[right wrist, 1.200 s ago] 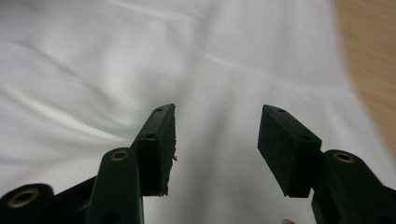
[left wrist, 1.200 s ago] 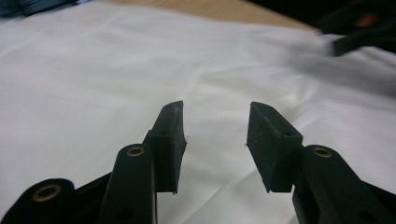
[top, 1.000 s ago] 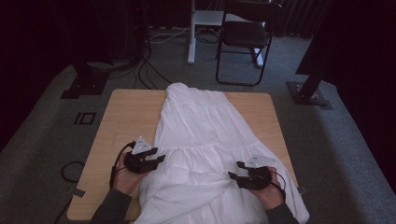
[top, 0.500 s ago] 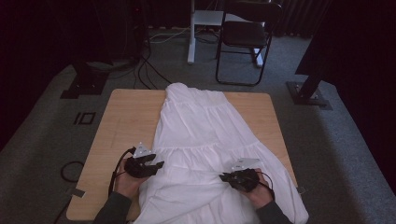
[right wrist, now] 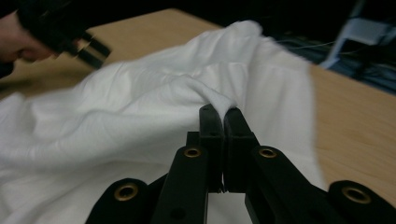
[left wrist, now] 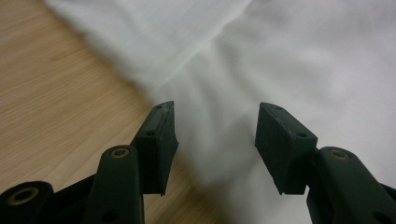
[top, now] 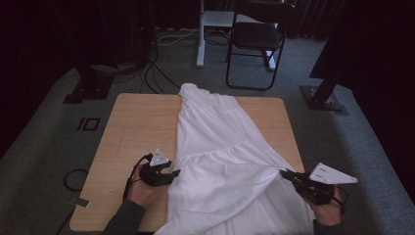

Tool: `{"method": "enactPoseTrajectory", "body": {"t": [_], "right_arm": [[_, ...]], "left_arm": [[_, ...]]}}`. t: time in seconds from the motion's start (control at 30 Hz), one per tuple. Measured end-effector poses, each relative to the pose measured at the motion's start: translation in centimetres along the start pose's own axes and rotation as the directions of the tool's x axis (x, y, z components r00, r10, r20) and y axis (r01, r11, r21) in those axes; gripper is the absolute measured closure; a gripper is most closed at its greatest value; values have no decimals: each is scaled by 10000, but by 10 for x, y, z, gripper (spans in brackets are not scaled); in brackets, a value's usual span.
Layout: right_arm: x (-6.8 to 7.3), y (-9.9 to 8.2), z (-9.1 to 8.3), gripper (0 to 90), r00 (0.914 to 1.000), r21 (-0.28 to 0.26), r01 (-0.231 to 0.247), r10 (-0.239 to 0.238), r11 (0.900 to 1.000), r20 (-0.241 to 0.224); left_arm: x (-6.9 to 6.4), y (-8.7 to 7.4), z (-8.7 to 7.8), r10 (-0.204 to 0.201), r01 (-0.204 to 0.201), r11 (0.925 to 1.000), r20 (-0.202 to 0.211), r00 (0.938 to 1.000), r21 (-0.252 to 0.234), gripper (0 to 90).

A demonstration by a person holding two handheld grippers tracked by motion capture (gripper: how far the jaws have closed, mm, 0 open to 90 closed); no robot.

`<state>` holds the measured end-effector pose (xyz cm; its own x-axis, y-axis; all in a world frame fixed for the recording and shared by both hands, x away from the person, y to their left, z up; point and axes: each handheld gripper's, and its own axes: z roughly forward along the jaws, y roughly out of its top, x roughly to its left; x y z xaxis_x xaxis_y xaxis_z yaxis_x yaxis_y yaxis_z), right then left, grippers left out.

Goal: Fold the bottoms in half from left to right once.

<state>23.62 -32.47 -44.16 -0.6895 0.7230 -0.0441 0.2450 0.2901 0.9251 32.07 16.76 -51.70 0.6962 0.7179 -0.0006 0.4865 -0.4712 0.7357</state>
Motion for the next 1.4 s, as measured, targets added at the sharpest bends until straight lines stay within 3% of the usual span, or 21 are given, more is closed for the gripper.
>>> {"method": "enactPoseTrajectory", "body": {"t": [0.07,0.13,0.2,0.27,0.3,0.4,0.43,0.5,0.63,0.77,0.8,0.87,0.97,1.0,1.07,1.1,1.13,1.23,1.33,1.37,1.4], "right_arm": [[-11,-14,-6,883,9985,518,-140,112,9986,544],[-22,-39,-1,882,9952,1369,-621,509,9886,840],[-32,-68,10,862,9899,2276,-1274,1094,9654,901],[-38,-90,22,705,9812,2905,-1886,1679,9381,950],[-40,-95,25,637,9764,2984,-2119,1884,9306,1057],[-43,-95,24,576,9683,2609,-2434,2183,9342,1215],[-46,-78,19,565,9632,1727,-2572,2379,9508,1250],[-47,-69,25,556,9621,1766,-2571,2344,9501,1395],[-47,-69,53,510,9678,2673,-2428,2137,9325,1334],[-47,-81,76,497,9625,3270,-2694,2416,9058,1236],[-47,-83,79,508,9615,3398,-2735,2457,8999,1232],[-45,-85,82,643,9656,3590,-2602,2405,8963,991],[-41,-82,80,827,9720,3639,-2346,2137,9014,975],[-40,-81,79,866,9740,3578,-2257,2032,9061,999],[-38,-76,75,888,9764,3397,-2144,1915,9158,999],[-37,-74,74,890,9779,3313,-2062,1820,9207,1030],[-36,-71,72,891,9791,3221,-1987,1726,9256,1079],[-34,-62,64,893,9812,2859,-1787,1492,9414,1221],[-34,-55,56,896,9808,2520,-1688,1369,9529,1390],[-34,-55,56,896,9808,2520,-1688,1369,9529,1390],[-34,-44,46,898,9757,2066,-1579,1203,9656,1833]], "left_arm": [[-2,-1,3,38,-38,10000,-47,10000,55,480],[-3,-2,4,114,-114,9998,-35,9999,154,478],[-4,-2,6,106,-105,9997,-18,9999,221,476],[-4,-2,6,64,-64,9997,-15,10000,251,472],[-5,-2,7,16,-16,9996,7,10000,264,468],[-8,-2,10,26,-27,9994,26,10000,352,463],[-9,-3,13,-70,65,9994,137,9999,348,455],[-12,-5,17,-150,141,9991,247,9996,396,450],[-18,-10,22,-190,168,9987,439,9989,490,415],[-24,-16,25,-500,448,9970,833,9953,631,378],[-27,-19,26,-751,678,9953,1102,9911,686,376],[-29,-22,28,-845,738,9940,1371,9869,811,376],[-32,-22,29,-858,755,9947,1561,9840,703,417],[-34,-20,31,-831,700,9946,1848,9792,765,464],[-37,-17,32,-488,336,9963,1972,9792,793,656],[-37,-15,30,-370,266,9983,2105,9769,521,803],[-36,-12,26,-355,315,9993,2224,9743,218,871],[-33,-1,9,-324,437,9977,1991,9794,-527,889],[-31,20,-33,-252,490,9817,1298,9912,-1838,891],[-31,20,-33,-252,490,9817,1298,9912,-1838,892],[-38,38,-67,-73,263,9611,698,9975,-2748,886]]}}
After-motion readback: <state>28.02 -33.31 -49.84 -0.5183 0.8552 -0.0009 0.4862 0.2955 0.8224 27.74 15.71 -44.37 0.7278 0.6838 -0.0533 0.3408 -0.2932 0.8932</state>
